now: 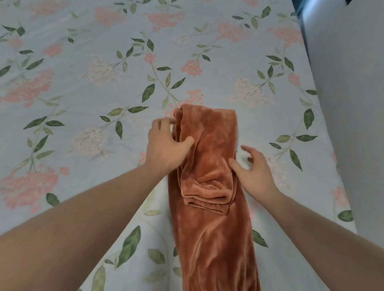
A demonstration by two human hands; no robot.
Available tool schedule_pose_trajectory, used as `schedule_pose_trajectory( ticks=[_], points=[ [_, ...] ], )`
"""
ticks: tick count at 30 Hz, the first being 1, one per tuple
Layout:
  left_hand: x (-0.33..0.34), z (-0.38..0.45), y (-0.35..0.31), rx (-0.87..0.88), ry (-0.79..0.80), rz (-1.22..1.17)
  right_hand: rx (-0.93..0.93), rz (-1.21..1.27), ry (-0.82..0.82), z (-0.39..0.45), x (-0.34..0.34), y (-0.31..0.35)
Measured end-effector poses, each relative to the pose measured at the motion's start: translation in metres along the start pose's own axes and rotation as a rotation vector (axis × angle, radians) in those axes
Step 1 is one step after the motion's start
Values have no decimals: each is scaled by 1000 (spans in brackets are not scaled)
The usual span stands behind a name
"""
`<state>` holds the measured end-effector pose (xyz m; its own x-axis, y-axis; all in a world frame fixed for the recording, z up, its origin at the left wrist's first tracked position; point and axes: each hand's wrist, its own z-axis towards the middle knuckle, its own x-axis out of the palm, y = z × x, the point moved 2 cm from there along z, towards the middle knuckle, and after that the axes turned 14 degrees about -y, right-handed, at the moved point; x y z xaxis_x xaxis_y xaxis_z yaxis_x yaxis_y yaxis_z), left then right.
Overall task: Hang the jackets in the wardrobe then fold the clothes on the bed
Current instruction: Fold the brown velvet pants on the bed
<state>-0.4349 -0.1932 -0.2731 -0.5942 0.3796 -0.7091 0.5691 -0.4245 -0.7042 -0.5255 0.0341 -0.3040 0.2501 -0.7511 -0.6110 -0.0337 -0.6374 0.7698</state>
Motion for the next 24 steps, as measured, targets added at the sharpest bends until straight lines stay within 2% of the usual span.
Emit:
schedule_pose_trajectory(
  ticks=[3,6,9,13,18,24],
  points=[
    [23,24,0,-231,49,41,125,18,27,35,21,19],
    [44,32,16,-401,132,-28,256,99,75,53,42,29],
    [54,23,29,-518,192,-192,284,143,91,51,57,23],
    [55,12,42,-633,274,-199,341,243,107,38,63,4],
    [46,20,33,-607,269,-264,535,363,201,46,50,3],
    [31,33,8,-516,324,-265,533,351,214,63,21,34]
  ],
)
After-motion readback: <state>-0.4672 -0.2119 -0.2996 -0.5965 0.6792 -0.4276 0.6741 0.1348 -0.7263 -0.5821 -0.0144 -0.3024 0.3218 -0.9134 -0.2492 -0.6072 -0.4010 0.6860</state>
